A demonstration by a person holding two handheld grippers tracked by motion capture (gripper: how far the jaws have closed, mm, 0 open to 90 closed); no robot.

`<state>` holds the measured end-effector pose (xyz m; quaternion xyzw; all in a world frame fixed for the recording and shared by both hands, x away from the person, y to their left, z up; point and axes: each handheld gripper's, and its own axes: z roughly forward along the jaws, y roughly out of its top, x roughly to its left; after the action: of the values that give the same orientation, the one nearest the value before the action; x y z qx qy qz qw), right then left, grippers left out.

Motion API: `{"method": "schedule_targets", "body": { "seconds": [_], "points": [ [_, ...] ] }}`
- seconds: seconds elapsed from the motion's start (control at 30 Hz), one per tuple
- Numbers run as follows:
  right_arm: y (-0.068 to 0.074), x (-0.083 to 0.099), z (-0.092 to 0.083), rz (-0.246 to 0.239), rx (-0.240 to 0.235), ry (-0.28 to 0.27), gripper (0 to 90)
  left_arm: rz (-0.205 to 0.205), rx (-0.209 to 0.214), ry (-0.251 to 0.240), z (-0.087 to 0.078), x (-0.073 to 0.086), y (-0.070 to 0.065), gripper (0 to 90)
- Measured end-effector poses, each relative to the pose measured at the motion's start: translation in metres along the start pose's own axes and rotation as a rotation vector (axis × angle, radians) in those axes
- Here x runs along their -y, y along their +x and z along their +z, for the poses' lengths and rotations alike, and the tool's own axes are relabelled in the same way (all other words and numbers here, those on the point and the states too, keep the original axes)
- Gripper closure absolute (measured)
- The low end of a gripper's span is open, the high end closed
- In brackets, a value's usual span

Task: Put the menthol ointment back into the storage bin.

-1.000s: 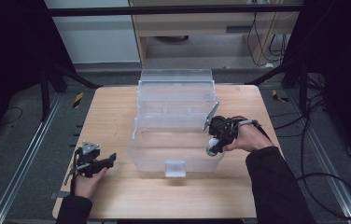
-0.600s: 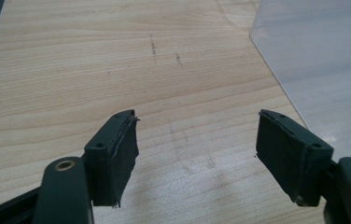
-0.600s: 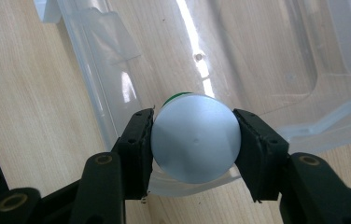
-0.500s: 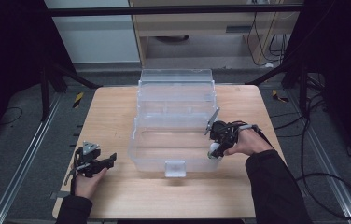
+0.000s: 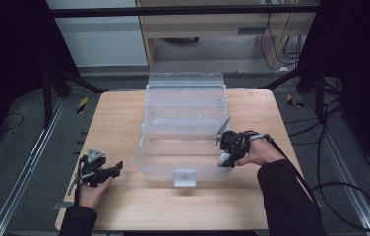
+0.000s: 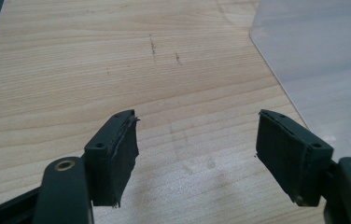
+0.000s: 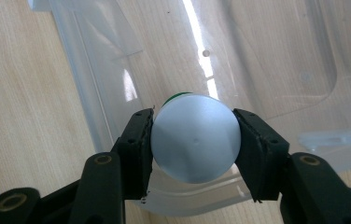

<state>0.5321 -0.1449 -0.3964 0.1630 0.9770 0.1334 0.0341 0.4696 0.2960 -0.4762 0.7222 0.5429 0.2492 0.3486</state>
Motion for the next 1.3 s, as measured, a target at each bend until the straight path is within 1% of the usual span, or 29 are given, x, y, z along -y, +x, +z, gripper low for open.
{"method": "schedule_targets", "body": {
  "seconds": [0.47,0.83,1.03,1.07,1.1,1.3],
  "points": [
    [0.001,0.000,0.007,-0.001,0.001,0.007,49.8,0.002,-0.001,0.004,0.000,0.000,0.000,28.8],
    [0.001,0.000,0.007,-0.001,0.003,0.009,49.1,0.000,0.000,0.005,0.000,0.000,0.000,28.7],
    [0.001,0.000,0.006,0.003,0.005,0.002,48.6,0.000,0.000,0.005,0.001,0.000,0.000,28.8],
    [0.002,0.000,0.004,0.010,0.006,-0.005,48.0,0.000,0.000,0.006,0.001,0.000,0.000,28.7],
    [0.001,0.000,0.004,0.003,0.008,-0.009,47.8,0.000,0.000,0.005,0.001,0.000,0.000,28.7],
    [0.002,0.002,-0.003,0.028,0.012,-0.028,46.9,-0.002,0.000,0.006,0.001,0.000,0.000,28.7]
  ]
}}
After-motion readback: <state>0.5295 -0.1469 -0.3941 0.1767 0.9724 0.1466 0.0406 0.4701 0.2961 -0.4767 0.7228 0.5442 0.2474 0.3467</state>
